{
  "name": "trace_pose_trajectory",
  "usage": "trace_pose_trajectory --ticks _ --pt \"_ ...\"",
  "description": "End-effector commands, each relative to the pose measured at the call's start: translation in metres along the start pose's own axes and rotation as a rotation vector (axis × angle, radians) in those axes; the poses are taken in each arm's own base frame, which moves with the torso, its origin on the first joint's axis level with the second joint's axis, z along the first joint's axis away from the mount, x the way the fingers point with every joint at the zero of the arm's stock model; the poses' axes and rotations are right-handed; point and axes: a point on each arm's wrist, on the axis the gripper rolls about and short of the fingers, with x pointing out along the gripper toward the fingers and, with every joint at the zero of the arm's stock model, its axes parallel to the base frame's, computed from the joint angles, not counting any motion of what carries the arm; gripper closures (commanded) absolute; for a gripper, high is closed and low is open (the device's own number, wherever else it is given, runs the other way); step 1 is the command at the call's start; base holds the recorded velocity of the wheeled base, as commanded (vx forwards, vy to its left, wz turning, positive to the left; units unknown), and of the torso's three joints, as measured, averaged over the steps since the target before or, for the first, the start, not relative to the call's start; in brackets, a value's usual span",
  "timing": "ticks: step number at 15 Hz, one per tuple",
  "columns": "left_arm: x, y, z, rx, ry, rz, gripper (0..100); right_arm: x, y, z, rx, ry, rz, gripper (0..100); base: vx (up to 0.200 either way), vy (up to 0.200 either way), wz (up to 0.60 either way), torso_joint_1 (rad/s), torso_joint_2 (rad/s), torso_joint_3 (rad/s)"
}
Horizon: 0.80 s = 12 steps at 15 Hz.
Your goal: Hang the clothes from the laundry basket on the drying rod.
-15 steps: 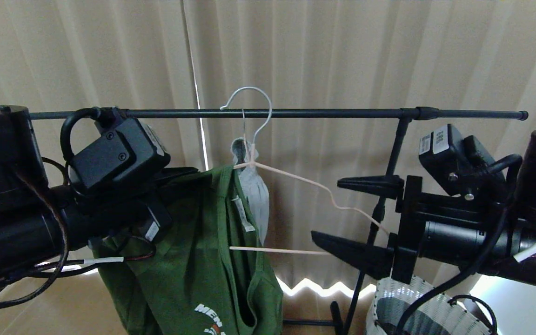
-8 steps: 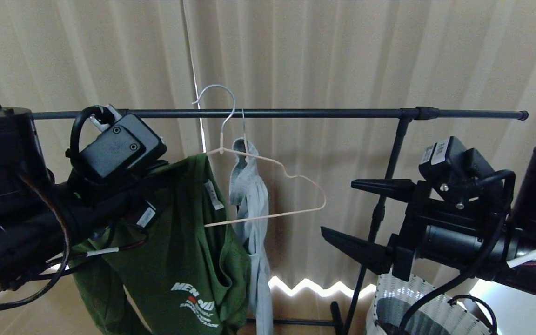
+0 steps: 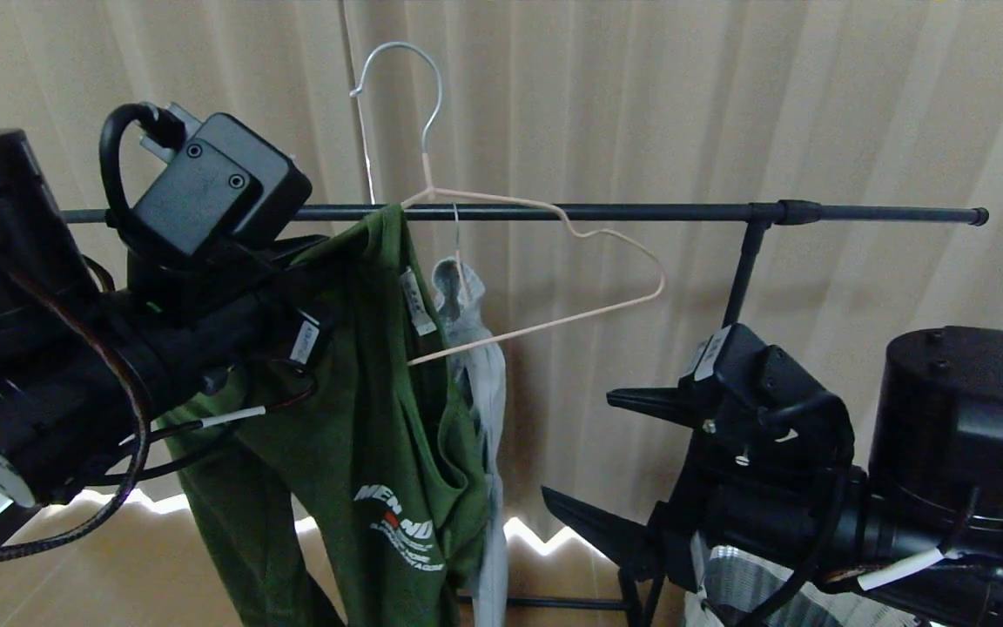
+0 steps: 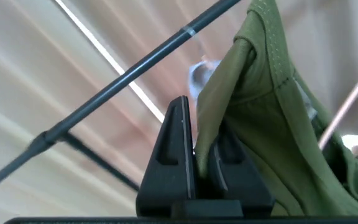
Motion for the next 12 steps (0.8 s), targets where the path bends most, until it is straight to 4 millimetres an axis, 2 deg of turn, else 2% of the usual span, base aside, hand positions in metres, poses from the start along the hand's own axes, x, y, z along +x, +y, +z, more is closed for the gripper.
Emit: trace_pose_trajectory --ticks 1,3,6,12 --pt "0.004 -0.008 0.007 -0.039 -0.023 -0.028 100 0.016 0.002 -0.001 -0.001 0.025 -0.035 0 0.0 0.0 0.0 0.0 0.0 0.0" --pt "0.003 -0.013 0.012 -0.066 -0.039 -0.049 100 0.024 0.0 0.002 -0.001 0.024 -0.079 0 0.0 0.0 0.0 0.0 0.0 0.0" --pt "0.0 -0.02 0.021 -0.086 -0.072 -0.082 100 0.044 -0.002 0.017 0.045 -0.014 -0.132 0 0.0 0.0 0.0 0.0 0.0 0.0" --pt "-0.001 -0.027 0.023 -0.084 -0.083 -0.11 100 0.065 -0.004 0.02 0.079 -0.016 -0.157 0 0.0 0.0 0.0 0.0 0.0 0.0"
